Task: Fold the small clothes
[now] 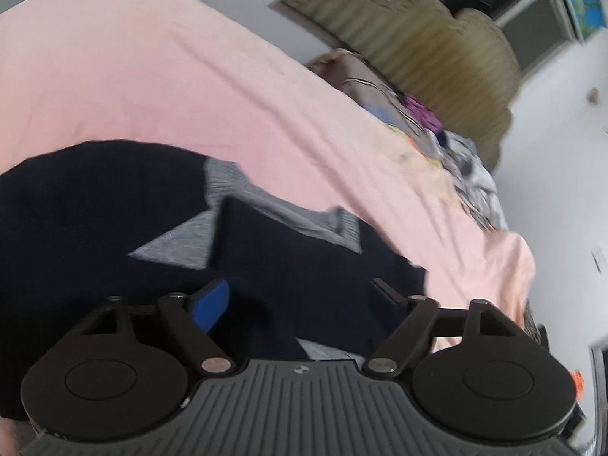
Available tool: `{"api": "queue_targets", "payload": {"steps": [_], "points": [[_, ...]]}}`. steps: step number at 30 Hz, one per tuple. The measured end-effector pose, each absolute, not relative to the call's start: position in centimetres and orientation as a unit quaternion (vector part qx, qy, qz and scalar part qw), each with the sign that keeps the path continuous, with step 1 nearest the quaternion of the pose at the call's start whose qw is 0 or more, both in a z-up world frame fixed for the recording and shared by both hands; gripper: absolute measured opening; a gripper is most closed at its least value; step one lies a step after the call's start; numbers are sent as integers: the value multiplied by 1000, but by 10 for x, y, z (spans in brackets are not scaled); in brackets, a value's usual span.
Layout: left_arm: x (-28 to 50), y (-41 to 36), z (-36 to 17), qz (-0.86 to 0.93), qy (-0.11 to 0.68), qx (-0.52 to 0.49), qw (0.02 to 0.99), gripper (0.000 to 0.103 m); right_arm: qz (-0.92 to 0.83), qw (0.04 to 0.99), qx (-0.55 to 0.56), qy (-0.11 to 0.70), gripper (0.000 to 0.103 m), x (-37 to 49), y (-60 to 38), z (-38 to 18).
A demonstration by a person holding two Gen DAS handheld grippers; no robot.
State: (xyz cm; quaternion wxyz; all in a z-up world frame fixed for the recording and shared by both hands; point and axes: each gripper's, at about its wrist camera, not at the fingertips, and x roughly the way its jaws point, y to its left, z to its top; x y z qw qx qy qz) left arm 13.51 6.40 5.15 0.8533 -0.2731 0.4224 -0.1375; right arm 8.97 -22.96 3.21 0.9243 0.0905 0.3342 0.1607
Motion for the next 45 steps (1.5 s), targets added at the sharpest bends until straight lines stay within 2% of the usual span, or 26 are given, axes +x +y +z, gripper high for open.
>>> {"api": "queue_targets", "payload": {"steps": [3,8,13,17,20,21,22,24,30,34,38,41,42,43,45], "points": [[130,79,52,-118,399,-267,869,80,185,913,126,340,78,91,-235,30],[103,108,65,-33,367,-185,911,87,264,856,252,367,78,105,-239,8],[72,135,71,16,353,-133,926,93,288,865,153,381,78,99,-199,10],[66,138,67,28,351,-111,929,94,363,796,224,429,78,112,-190,2],[68,135,61,32,356,-103,928,95,354,795,257,420,78,122,-192,3],[66,134,57,32,359,-103,927,95,334,805,262,415,74,127,-195,4],[67,133,56,29,362,-105,926,95,318,812,262,413,46,131,-196,3],[66,130,53,23,363,-106,925,96,290,817,260,426,12,139,-198,-1],[65,119,55,28,349,-72,934,99,267,872,162,376,10,138,-208,35],[70,115,59,29,340,-73,937,100,232,899,133,346,7,146,-230,60],[77,114,60,38,339,-71,937,101,187,909,133,348,7,159,-261,66],[79,116,58,44,342,-78,936,101,229,887,162,367,11,156,-266,54],[79,116,56,44,343,-80,935,101,241,880,166,374,23,155,-262,48],[79,116,55,45,347,-82,933,101,246,875,168,381,53,155,-256,42],[80,114,54,43,351,-81,932,101,241,873,177,384,88,156,-248,30]]}}
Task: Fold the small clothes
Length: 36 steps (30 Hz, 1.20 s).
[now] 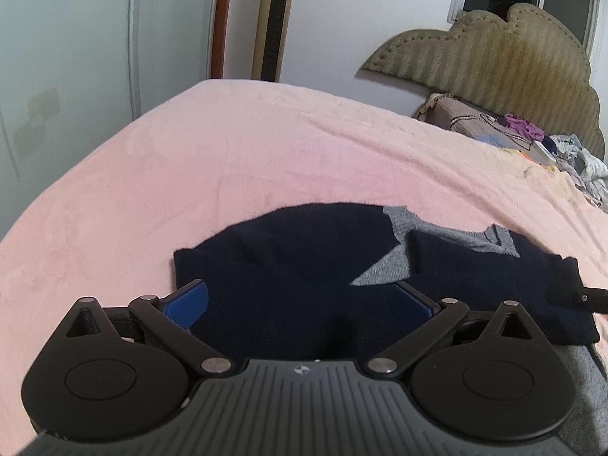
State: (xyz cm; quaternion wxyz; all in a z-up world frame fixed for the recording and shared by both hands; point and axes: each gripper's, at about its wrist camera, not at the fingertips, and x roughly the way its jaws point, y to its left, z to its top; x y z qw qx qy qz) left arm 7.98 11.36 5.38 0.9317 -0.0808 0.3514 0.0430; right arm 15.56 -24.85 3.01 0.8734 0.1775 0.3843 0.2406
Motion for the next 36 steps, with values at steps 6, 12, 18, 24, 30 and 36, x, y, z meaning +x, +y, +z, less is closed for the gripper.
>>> {"api": "queue_targets", "payload": {"steps": [6,12,18,24,30,36], "points": [[74,110,57,46,341,-59,937,103,287,820,310,386,73,184,-242,-11],[75,119,57,63,339,-73,936,103,275,815,299,413,12,198,-224,-20],[80,139,65,90,327,-88,936,103,222,873,251,355,12,179,-251,26],[88,134,59,85,336,-81,935,103,157,896,222,351,12,167,-295,40],[93,115,48,73,350,-52,933,103,123,898,217,362,12,164,-306,24],[94,108,47,68,350,-38,933,103,75,916,178,351,12,164,-309,24]]}}
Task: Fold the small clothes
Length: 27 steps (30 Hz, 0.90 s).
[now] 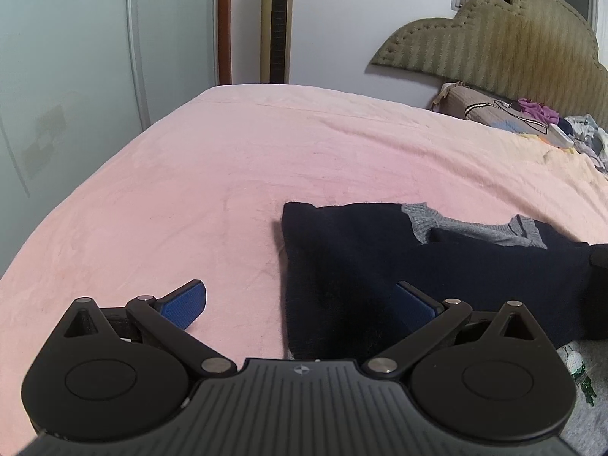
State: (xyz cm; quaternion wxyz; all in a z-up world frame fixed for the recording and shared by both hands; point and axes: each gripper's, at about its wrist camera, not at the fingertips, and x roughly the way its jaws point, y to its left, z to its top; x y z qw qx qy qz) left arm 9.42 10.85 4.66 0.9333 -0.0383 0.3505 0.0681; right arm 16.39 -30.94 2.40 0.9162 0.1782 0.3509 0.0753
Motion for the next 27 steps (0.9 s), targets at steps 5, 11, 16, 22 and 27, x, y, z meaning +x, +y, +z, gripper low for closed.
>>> {"api": "queue_targets", "payload": {"steps": [5,11,16,22,27], "points": [[99,103,41,66,358,-30,931,103,56,920,165,350,12,167,-316,21],[106,103,33,74,366,-27,927,103,-9,926,118,359,31,167,-312,18],[117,94,20,75,383,11,920,103,-9,949,80,304,44,147,-296,32],[111,96,11,79,390,17,917,103,-7,930,26,367,56,154,-282,6],[103,96,13,77,376,50,922,103,11,936,43,350,77,137,-280,17]]}}
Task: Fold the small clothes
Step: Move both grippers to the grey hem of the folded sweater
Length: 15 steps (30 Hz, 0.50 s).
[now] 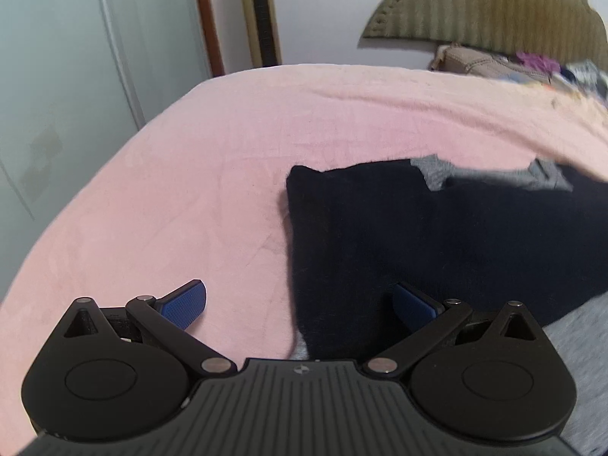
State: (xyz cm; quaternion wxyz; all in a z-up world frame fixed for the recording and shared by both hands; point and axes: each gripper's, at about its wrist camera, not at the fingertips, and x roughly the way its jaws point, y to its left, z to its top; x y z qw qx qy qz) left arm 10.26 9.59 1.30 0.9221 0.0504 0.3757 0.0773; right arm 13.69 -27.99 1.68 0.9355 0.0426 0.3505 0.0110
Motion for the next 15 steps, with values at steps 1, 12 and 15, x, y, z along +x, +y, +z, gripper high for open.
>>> {"api": "queue_targets", "payload": {"steps": [1,12,15], "points": [[106,96,7,82,386,58,917,103,15,933,23,360,78,137,-276,13],[57,103,26,33,373,37,927,103,47,936,61,344,79,76,-283,32],[36,110,26,9,379,28,925,103,56,932,67,352,79,55,-292,33]]}}
